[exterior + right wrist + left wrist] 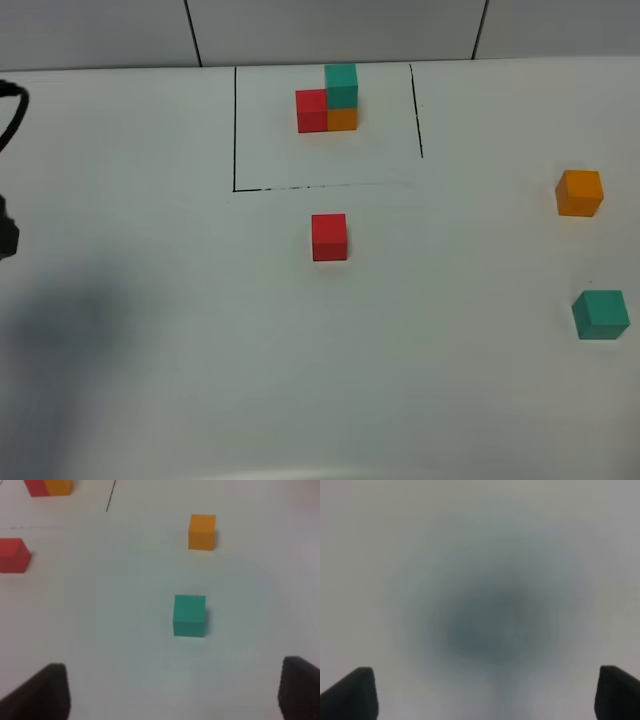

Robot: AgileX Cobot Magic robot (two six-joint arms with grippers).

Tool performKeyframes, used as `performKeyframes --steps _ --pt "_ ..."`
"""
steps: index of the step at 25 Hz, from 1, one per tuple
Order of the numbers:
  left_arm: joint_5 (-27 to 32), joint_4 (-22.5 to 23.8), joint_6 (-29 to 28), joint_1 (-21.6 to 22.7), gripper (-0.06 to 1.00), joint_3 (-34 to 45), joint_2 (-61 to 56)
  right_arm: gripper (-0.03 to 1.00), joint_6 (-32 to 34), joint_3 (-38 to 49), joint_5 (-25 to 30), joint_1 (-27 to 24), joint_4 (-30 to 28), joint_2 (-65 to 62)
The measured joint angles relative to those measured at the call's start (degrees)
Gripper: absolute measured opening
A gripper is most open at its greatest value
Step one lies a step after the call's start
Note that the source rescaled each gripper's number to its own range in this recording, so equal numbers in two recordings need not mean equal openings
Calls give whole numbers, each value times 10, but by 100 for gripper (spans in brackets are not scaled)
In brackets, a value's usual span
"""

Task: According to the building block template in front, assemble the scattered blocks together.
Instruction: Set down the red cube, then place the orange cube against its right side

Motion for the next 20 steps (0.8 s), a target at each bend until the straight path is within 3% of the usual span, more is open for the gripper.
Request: performKeyframes --steps 9,13,20 --pt "8 -38 -7 -1 88 89 -198 70 0 0 0 0 0 0" --pt "25 -76 14 -1 88 115 -264 70 0 0 0 0 0 0" --pt "54 -95 28 -1 87 170 -356 70 0 0 0 0 0 0"
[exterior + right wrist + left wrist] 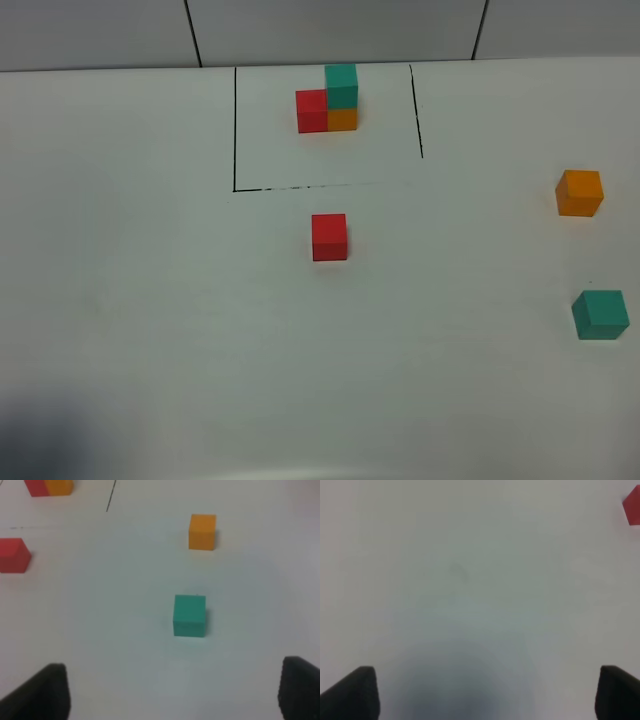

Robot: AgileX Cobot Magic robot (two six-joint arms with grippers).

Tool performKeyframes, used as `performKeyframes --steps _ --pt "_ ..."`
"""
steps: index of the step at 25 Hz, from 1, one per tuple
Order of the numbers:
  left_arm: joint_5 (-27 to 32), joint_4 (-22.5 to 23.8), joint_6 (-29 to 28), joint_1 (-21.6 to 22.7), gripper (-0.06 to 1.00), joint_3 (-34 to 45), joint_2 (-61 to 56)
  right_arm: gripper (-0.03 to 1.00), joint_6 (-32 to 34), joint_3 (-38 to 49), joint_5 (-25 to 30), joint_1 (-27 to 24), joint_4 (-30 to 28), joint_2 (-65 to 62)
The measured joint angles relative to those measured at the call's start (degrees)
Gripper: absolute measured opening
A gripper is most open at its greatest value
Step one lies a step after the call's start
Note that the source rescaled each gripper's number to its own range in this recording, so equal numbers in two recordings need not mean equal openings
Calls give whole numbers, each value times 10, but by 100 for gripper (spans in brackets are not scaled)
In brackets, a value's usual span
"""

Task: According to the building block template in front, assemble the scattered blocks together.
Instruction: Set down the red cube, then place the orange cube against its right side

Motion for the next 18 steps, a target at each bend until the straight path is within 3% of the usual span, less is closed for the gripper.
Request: performKeyframes --steps 18 --pt "36 -20 6 0 83 54 -216 70 0 0 0 0 0 0"
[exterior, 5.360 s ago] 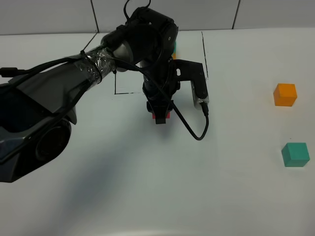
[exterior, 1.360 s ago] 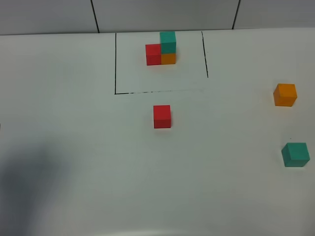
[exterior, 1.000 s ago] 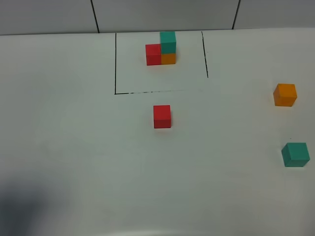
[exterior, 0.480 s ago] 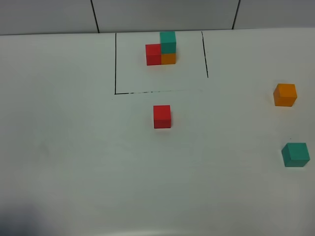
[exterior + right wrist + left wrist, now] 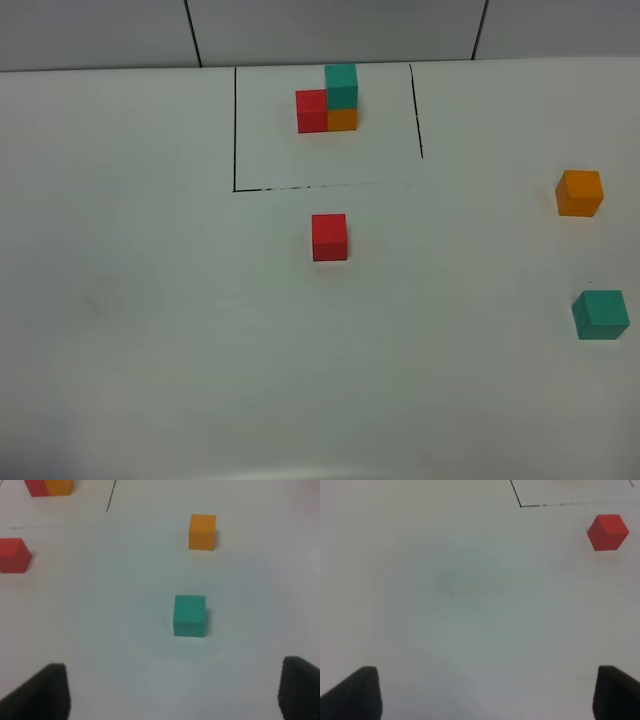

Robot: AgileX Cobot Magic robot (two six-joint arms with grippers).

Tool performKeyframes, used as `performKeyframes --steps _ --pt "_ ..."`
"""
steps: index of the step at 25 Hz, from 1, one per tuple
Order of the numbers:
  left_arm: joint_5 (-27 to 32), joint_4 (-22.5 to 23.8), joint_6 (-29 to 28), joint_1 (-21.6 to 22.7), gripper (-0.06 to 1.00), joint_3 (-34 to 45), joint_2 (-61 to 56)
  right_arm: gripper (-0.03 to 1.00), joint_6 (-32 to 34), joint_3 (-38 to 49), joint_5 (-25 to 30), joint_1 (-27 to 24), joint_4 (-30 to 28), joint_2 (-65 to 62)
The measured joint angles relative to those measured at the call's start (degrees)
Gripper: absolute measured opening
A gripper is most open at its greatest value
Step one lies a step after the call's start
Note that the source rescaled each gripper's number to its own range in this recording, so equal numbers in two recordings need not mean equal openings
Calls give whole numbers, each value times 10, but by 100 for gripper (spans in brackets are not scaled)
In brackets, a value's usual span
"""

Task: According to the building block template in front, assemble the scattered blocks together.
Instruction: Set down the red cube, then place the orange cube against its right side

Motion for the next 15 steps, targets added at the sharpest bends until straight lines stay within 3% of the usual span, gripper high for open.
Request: performKeyframes --steps 15 --pt "1 -2 1 0 67 0 -31 70 0 0 0 0 0 0"
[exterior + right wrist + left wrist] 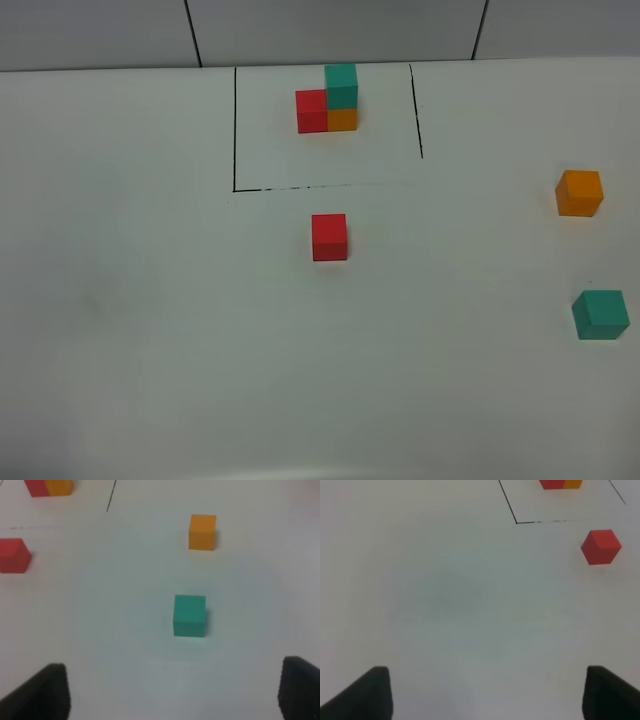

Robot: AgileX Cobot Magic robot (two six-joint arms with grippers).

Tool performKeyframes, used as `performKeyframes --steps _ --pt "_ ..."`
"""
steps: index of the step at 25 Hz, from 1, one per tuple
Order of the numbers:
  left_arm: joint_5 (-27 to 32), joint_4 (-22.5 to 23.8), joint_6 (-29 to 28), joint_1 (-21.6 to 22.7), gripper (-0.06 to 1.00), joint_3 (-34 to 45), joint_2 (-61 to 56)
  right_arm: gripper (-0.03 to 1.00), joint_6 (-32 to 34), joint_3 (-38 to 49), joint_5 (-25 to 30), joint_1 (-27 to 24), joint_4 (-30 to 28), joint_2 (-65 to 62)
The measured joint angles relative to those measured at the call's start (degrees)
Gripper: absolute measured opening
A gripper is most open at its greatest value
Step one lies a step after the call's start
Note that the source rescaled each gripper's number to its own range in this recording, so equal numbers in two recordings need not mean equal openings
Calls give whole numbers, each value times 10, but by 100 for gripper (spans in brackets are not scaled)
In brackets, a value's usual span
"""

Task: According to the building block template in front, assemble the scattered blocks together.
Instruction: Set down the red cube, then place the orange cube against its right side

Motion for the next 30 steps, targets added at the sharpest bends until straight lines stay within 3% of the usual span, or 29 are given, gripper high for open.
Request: performKeyframes --steps 14,21,30 --pt "0 -1 0 1 67 0 0 70 0 0 0 0 0 0" --pt "0 -1 -1 44 67 0 0 70 0 0 0 0 0 0" --pt "0 -1 -1 46 67 0 0 70 0 0 0 0 0 0"
